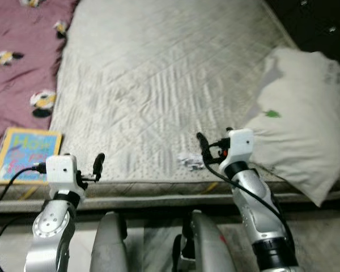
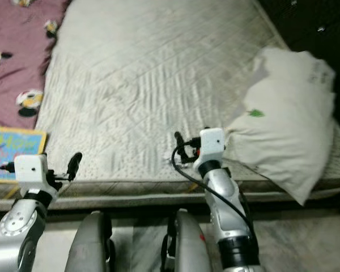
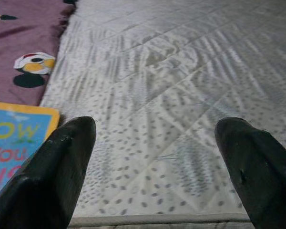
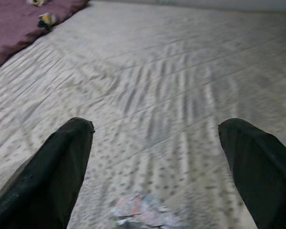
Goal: Clean up the room
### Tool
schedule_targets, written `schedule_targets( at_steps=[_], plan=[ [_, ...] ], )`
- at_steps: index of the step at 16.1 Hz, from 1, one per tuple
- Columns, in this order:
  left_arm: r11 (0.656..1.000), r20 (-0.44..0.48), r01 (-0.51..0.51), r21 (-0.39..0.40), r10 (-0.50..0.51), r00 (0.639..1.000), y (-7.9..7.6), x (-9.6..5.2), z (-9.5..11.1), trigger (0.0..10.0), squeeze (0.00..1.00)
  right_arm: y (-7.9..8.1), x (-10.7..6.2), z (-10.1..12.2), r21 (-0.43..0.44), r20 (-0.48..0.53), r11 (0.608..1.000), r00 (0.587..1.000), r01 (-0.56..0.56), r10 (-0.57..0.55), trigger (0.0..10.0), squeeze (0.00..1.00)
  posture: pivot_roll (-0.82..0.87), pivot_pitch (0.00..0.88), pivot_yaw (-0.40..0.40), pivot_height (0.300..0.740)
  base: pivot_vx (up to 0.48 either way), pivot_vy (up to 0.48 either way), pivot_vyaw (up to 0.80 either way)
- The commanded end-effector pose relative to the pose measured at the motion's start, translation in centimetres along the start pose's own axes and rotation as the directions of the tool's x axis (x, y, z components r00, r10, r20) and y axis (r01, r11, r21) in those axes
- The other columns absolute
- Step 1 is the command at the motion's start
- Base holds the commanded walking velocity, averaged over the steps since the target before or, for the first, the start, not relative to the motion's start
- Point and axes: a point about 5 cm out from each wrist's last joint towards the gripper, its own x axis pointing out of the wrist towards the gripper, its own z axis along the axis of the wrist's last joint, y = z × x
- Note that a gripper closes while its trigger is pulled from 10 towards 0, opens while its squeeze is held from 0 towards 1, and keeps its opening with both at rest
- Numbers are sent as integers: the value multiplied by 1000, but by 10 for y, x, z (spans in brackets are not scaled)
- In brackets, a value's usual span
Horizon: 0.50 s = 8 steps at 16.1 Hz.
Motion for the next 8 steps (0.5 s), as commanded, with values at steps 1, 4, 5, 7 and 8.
schedule_targets(
  at_steps=[1, 4, 5, 7, 8],
  plan=[
    [1000, -24, -8, 16, 8, 1000, 3, -3, -3, 10000, 0, -2, -1, -3, 0, -10, 1000, 1000, 7, -7, 10000, 0, 115, 209, -73, 582, 0, 0, 0],
    [1000, -26, -16, 13, 16, 1000, 3, -2, -1, 10000, 0, -3, 3, -2, -2, -3, 1000, 1000, 8, -8, 10000, 0, 114, 216, -72, 542, 0, 0, 0],
    [1000, -23, -13, 4, 13, 1000, 1, -1, 1, 10000, 0, -4, 3, -2, -7, 1, 1000, 1000, 6, -6, 10000, 0, 113, 217, -69, 529, 0, 0, 0],
    [1000, -20, -7, 1, 7, 1000, -2, 0, 3, 10000, 0, -7, 5, -2, -18, 1, 1000, 1000, 13, -13, 10000, 0, 111, 218, -69, 529, 0, 0, 0],
    [1000, -19, -6, 0, 6, 1000, -3, 1, 3, 10000, 0, -8, 6, -1, -16, 3, 1000, 1000, 15, -15, 10000, 0, 110, 217, -68, 529, 0, 0, 0]
  ],
)
